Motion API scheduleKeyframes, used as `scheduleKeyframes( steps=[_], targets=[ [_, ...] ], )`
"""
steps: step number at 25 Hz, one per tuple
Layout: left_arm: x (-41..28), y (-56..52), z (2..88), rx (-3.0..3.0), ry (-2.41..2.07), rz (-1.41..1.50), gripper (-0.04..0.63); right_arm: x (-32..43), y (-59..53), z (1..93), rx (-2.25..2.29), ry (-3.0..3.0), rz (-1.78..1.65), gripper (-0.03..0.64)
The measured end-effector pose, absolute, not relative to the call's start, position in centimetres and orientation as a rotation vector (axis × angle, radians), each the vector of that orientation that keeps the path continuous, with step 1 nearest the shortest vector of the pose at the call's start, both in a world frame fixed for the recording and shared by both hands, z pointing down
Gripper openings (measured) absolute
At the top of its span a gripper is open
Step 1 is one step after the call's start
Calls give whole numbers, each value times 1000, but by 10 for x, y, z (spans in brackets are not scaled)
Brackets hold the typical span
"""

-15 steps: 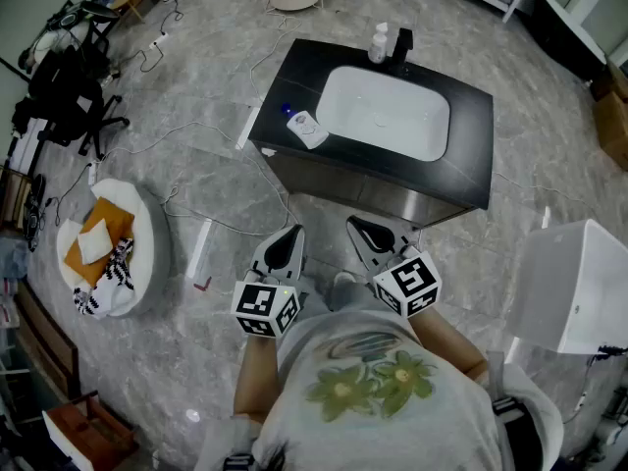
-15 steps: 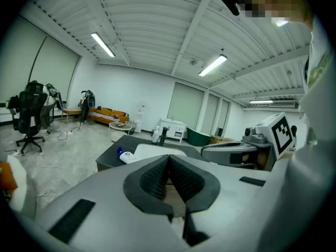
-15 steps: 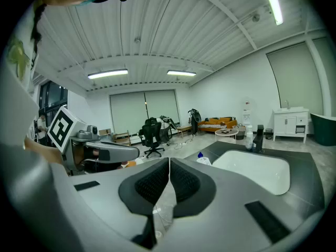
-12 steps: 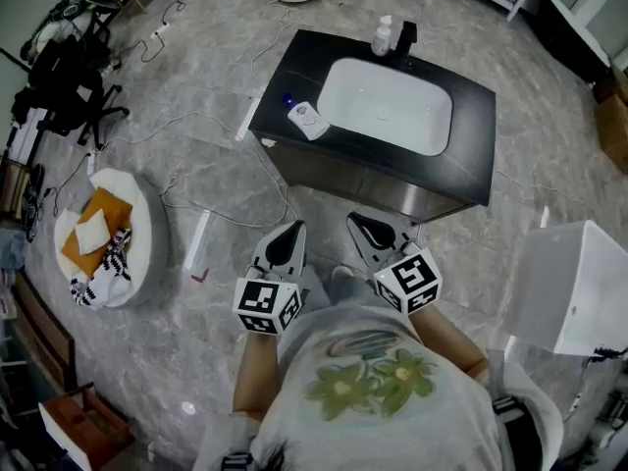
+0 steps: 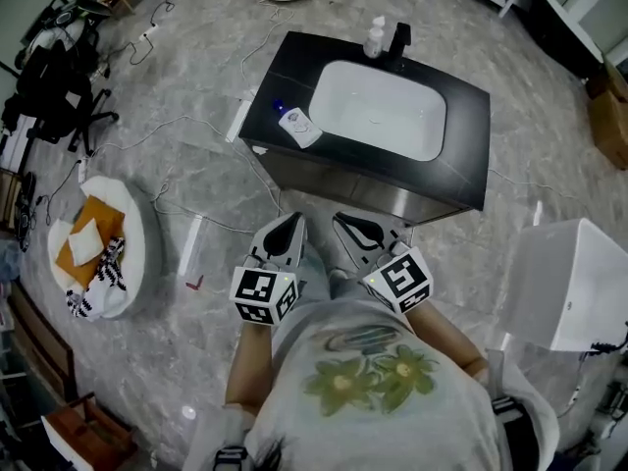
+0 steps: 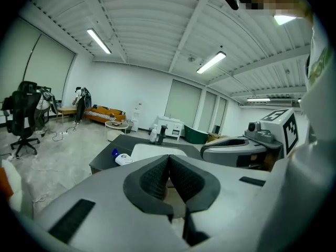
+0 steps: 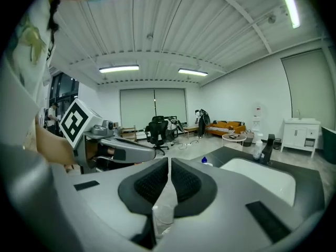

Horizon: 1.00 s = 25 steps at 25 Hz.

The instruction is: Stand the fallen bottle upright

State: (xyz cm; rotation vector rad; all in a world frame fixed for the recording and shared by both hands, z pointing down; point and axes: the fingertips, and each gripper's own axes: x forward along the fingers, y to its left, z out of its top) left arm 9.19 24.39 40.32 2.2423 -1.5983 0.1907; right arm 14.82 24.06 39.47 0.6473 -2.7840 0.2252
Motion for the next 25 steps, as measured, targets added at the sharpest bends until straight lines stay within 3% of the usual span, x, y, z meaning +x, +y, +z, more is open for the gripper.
scheduleKeyframes(
  steps=[25],
  targets=[
    [-66,28,429,2283,-1434,230,18,-7,16,398,745,-2715,402,49]
  ],
)
